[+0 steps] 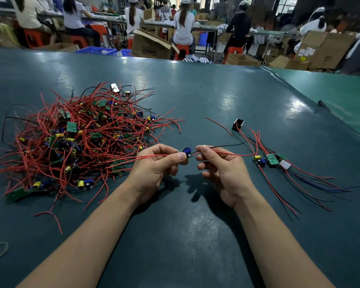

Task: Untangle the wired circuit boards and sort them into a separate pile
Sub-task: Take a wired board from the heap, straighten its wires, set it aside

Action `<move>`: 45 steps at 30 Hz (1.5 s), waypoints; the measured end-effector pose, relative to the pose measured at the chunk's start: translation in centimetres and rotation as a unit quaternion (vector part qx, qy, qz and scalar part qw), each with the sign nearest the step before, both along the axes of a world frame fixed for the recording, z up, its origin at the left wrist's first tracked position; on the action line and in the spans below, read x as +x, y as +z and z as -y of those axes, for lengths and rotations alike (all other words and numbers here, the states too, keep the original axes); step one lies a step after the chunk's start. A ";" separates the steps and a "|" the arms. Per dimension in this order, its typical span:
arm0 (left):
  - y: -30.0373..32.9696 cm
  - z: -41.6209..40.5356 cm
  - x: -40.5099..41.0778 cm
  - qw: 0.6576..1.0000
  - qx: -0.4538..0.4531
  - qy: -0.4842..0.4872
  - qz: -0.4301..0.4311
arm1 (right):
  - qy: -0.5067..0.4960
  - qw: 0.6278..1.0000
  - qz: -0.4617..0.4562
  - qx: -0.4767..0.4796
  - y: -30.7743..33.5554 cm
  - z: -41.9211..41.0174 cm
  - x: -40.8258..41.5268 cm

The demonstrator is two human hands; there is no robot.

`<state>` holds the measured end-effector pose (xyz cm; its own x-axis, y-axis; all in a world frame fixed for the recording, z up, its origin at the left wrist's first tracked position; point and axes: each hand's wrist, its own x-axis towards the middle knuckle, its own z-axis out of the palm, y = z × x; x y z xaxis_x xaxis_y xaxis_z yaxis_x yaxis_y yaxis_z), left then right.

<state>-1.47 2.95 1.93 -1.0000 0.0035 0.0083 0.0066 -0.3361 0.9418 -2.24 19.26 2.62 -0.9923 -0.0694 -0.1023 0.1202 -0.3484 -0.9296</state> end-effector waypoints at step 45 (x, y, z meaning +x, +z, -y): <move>0.4 0.4 -0.2 0.998 0.051 0.023 0.019 | -0.297 0.932 0.018 -0.205 -0.2 -2.3 -0.8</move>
<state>-1.62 2.59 2.36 -0.9986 -0.0422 -0.0323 -0.0110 -0.4307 0.9024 -3.08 21.55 2.40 -0.8642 0.4517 -0.2216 -0.1799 -0.6888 -0.7023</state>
